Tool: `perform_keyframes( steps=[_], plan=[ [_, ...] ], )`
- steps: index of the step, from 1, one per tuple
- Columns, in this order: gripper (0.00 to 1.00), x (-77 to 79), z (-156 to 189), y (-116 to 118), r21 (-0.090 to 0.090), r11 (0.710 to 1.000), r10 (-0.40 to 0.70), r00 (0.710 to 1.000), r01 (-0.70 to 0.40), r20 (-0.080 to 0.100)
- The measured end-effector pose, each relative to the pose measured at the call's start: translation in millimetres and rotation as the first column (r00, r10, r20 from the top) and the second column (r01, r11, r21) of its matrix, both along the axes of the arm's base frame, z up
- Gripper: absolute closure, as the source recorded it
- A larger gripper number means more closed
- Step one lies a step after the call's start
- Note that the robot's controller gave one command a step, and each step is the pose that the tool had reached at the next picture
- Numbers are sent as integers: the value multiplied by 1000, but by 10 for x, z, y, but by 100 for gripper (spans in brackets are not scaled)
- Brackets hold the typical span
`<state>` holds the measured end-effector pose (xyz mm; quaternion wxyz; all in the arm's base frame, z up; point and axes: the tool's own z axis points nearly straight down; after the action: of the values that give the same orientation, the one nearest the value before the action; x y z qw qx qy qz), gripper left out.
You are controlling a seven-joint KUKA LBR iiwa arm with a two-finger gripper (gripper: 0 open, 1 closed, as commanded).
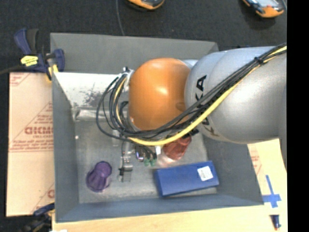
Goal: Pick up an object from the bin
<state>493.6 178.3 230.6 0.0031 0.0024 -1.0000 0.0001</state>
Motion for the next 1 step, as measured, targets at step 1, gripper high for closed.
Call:
perform_keyframes(
  steps=[1],
  plan=[
    [0,19,41,-9,2,1000,-4,1000,4,8]
  ],
)
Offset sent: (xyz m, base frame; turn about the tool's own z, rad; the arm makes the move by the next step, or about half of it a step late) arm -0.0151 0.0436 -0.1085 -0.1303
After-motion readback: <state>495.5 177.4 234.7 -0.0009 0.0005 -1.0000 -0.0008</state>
